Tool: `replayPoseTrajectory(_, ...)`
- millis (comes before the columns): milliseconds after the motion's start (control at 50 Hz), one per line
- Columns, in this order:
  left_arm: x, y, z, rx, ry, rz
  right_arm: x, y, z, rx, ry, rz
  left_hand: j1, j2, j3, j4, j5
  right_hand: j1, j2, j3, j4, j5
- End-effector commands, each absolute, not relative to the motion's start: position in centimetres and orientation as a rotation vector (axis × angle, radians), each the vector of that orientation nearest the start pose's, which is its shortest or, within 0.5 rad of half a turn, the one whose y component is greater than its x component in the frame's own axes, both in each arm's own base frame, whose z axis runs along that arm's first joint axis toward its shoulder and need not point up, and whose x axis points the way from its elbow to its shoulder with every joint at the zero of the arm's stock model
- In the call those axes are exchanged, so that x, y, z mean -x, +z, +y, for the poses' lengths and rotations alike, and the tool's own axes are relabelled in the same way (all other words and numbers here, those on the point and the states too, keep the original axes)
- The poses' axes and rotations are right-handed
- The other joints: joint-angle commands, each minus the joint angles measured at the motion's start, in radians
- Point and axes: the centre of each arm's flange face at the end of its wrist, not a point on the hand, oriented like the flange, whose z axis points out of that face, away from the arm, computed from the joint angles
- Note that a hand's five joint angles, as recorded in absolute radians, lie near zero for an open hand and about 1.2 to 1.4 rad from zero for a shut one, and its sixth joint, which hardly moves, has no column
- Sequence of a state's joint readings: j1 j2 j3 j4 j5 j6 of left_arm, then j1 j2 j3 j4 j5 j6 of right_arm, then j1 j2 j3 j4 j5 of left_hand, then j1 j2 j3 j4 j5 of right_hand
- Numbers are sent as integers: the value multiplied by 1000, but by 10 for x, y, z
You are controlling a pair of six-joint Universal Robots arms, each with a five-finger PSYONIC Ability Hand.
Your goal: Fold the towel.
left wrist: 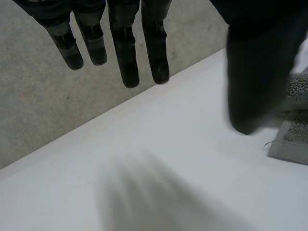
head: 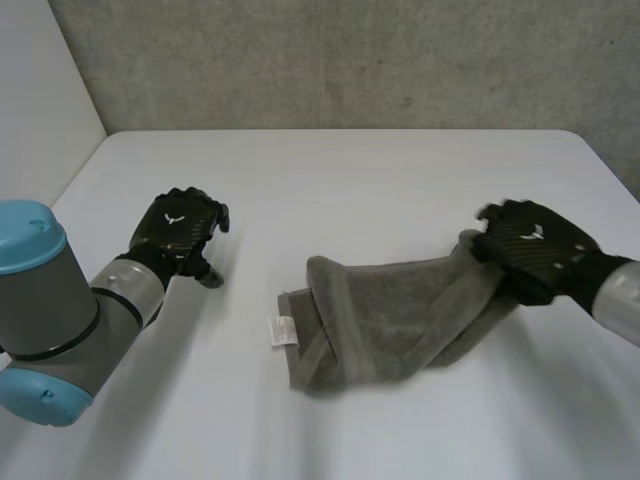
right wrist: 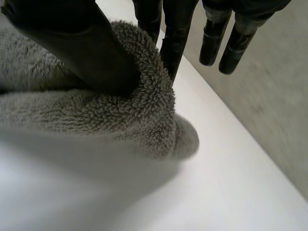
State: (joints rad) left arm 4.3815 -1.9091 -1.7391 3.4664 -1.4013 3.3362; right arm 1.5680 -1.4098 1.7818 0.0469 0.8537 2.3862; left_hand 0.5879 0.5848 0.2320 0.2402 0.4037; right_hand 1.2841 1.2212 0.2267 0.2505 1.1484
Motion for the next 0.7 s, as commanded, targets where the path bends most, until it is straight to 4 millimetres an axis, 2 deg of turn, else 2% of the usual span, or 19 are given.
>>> replayPoseTrajectory(20, 249, 182, -274, -843, -2147, 2440, -270, 219, -225, 1620, -1647, 1673, -84, -80, -57, -66, -74, 112, 175, -52, -76, 73)
replayPoseTrajectory(40, 249, 182, -274, -843, -2147, 2440, -270, 219, -225, 1620, -1646, 1672, -84, -81, -57, -66, -74, 112, 175, -52, -76, 73)
replayPoseTrajectory(80, 249, 183, -273, -841, -2152, 2435, -309, 208, -197, 1713, -1576, 1578, -130, -127, -57, -66, -121, 112, 175, -52, -76, 73)
replayPoseTrajectory(100, 249, 183, -273, -841, -2152, 2435, -309, 208, -197, 1714, -1575, 1577, -131, -128, -57, -66, -121, 112, 175, -52, -76, 73)
replayPoseTrajectory(140, 248, 186, -273, -834, -2159, 2429, -337, 190, -167, 1790, -1489, 1516, -148, -145, -57, -66, -139, 112, 175, -52, -76, 73)
replayPoseTrajectory(160, 248, 186, -273, -834, -2160, 2429, -337, 190, -166, 1790, -1488, 1516, -148, -145, -57, -66, -139, 112, 175, -52, -76, 73)
replayPoseTrajectory(200, 248, 187, -271, -836, -2162, 2428, -350, 165, -152, 1836, -1397, 1518, -148, -145, -57, -66, -139, 112, 175, -52, -76, 73)
replayPoseTrajectory(300, 248, 192, -270, -832, -2182, 2412, -358, 150, -150, 1842, -1381, 1532, -151, -148, -57, -66, -142, 112, 175, -52, -76, 73)
replayPoseTrajectory(400, 250, 200, -270, -834, -2219, 2388, -360, 156, -159, 1748, -1477, 1564, -163, -160, -57, -66, -153, 112, 175, -52, -76, 73)
replayPoseTrajectory(420, 252, 201, -270, -828, -2230, 2390, -360, 162, -161, 1694, -1501, 1582, -169, -166, -57, -66, -159, -297, -234, -52, -76, -335)
replayPoseTrajectory(440, 252, 201, -270, -828, -2231, 2390, -360, 163, -161, 1694, -1502, 1582, -169, -166, -57, -66, -159, -301, -238, -52, -76, -340)
replayPoseTrajectory(460, 253, 203, -271, -818, -2244, 2393, -358, 168, -161, 1647, -1516, 1600, -169, -166, -57, -66, -159, -1010, -947, -52, -76, -1049)
replayPoseTrajectory(500, 255, 206, -272, -803, -2266, 2401, -355, 174, -162, 1609, -1526, 1618, -172, -169, -57, -66, -162, -1110, -1047, -52, -76, -1148)
replayPoseTrajectory(620, 269, 219, -268, -728, -2373, 2484, -337, 193, -159, 1511, -1543, 1681, -184, -180, -57, -66, -174, -1110, -1047, -52, -76, -1148)
replayPoseTrajectory(640, 269, 219, -268, -728, -2373, 2484, -337, 193, -159, 1510, -1543, 1681, -184, -180, -57, -66, -174, -1110, -1047, -52, -76, -1148)
replayPoseTrajectory(680, 277, 221, -265, -710, -2401, 2534, -320, 190, -166, 1469, -1528, 1788, -186, -183, -57, -66, -177, -1110, -1047, -52, -76, -1148)
replayPoseTrajectory(700, 277, 221, -265, -710, -2401, 2534, -320, 190, -166, 1468, -1528, 1789, -186, -183, -57, -66, -177, -1110, -1047, -52, -76, -1148)
